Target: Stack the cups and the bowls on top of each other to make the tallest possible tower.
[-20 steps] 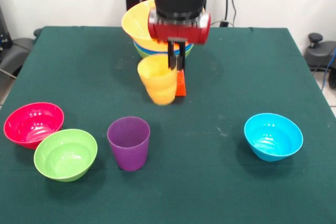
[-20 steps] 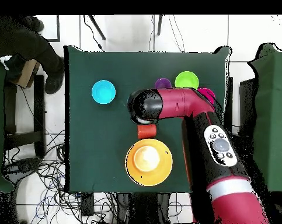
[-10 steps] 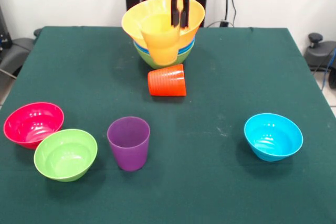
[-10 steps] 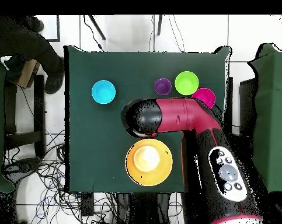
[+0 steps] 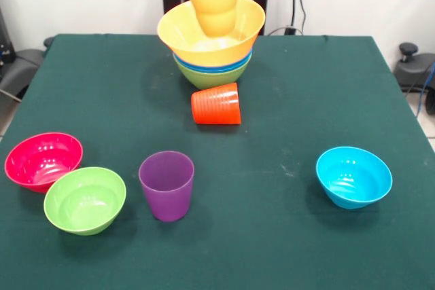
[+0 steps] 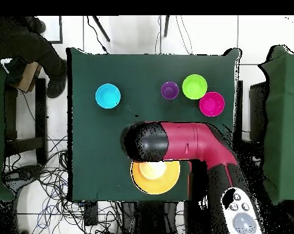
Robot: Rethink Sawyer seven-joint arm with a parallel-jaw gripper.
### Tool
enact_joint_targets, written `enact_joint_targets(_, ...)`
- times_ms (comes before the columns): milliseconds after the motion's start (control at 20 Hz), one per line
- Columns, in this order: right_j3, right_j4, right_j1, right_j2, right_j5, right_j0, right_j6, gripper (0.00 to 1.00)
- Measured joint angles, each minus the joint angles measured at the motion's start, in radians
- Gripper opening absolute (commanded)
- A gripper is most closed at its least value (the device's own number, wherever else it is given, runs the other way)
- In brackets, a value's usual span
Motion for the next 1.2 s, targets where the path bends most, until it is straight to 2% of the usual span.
enact_joint_targets(200, 0.064, 0.031, -0.072, 0.000, 0.000, -0.026, 0.000, 0.00)
enact_joint_targets(500, 0.119, 0.041, -0.122, 0.000, 0.000, -0.047, 0.000, 0.00)
enact_joint_targets(1200, 0.184, 0.036, -0.136, 0.000, -0.001, -0.052, 0.000, 0.00)
